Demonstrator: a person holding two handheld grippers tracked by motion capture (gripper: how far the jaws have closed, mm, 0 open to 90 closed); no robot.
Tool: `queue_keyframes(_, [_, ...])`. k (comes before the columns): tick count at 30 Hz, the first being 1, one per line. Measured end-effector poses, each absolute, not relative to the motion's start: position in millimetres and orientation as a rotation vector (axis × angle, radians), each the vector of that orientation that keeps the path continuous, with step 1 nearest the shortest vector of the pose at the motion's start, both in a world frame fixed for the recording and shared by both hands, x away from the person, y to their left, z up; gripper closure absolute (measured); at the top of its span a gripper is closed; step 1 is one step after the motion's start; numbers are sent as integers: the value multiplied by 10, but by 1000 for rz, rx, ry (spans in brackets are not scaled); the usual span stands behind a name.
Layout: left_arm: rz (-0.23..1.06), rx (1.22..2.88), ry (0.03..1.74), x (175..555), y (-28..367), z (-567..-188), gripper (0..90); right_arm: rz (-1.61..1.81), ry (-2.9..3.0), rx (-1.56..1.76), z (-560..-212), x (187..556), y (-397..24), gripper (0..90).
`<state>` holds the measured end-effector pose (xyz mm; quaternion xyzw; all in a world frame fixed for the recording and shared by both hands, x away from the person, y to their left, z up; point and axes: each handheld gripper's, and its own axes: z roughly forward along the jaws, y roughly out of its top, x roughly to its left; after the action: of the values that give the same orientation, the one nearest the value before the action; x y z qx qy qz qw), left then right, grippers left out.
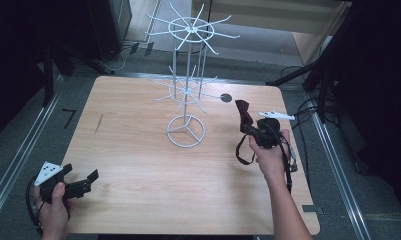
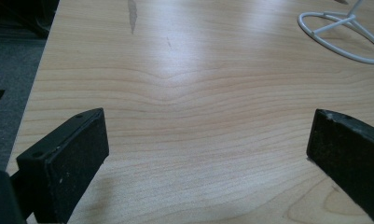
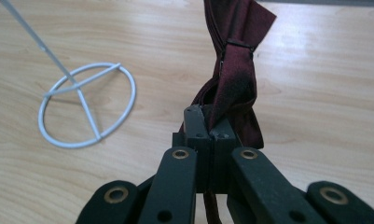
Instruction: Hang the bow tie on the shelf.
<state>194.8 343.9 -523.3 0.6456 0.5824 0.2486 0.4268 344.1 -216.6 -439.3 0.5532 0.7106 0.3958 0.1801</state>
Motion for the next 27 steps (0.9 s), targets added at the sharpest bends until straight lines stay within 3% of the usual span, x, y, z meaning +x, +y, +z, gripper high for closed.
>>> queue_keyframes(27, [618, 1608, 1454, 1948, 3444, -5232, 0, 1145, 1976, 1399, -3961, 3643, -1705, 900])
